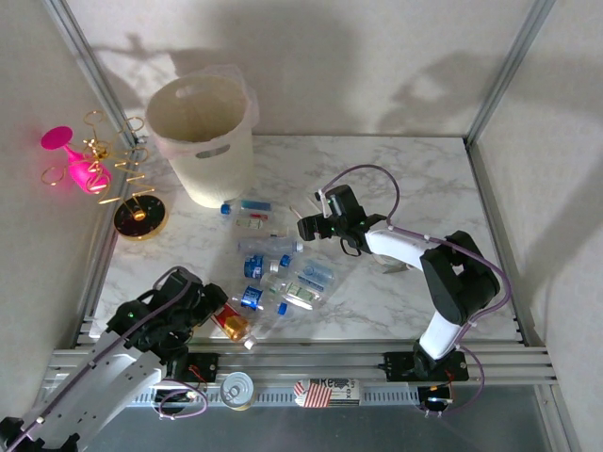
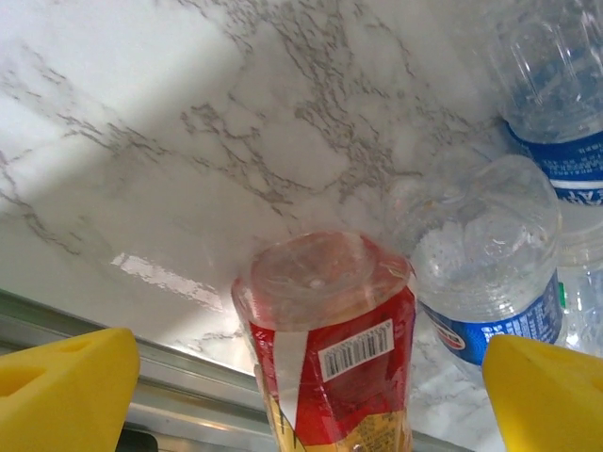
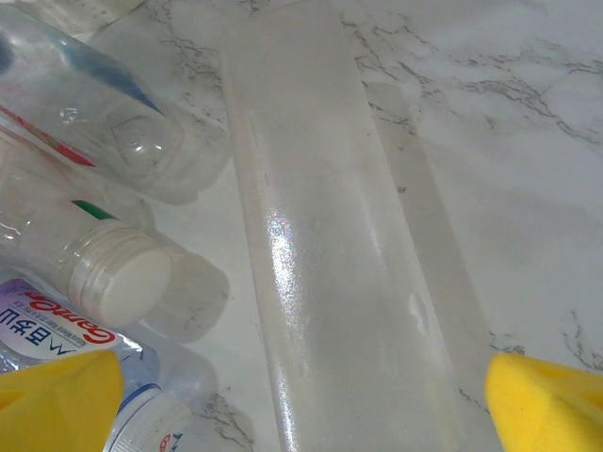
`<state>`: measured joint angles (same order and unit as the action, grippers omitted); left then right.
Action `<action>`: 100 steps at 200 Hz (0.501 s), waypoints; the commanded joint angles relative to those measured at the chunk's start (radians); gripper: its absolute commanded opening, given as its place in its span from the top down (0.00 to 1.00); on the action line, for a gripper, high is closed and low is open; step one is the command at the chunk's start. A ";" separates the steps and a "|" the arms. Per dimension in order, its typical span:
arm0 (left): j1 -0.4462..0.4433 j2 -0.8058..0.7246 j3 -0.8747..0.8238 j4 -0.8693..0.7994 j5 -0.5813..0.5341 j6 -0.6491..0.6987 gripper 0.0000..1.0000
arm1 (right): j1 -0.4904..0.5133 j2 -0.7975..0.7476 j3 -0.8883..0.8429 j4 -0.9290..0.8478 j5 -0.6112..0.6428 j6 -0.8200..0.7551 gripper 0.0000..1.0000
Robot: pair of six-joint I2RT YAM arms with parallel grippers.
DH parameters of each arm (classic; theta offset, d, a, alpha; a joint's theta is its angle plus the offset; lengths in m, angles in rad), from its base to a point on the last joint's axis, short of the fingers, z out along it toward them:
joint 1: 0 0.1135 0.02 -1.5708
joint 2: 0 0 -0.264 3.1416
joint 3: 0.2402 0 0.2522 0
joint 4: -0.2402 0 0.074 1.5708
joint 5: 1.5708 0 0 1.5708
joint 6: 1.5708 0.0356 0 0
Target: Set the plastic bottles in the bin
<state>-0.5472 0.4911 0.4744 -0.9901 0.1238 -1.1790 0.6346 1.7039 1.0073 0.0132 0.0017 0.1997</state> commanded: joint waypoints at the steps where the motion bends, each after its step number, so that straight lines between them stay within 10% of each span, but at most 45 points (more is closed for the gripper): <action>1: -0.057 0.042 -0.006 0.044 0.053 -0.224 0.07 | -0.003 0.012 -0.015 0.014 0.020 0.007 0.01; 100: -0.324 0.172 -0.083 0.208 -0.025 -0.399 0.07 | -0.002 -0.001 -0.027 -0.001 0.058 -0.004 0.01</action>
<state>-0.8478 0.6285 0.4168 -0.8047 0.0875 -1.3018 0.6346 1.7058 0.9943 0.0135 0.0315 0.1986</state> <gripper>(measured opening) 0.929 0.987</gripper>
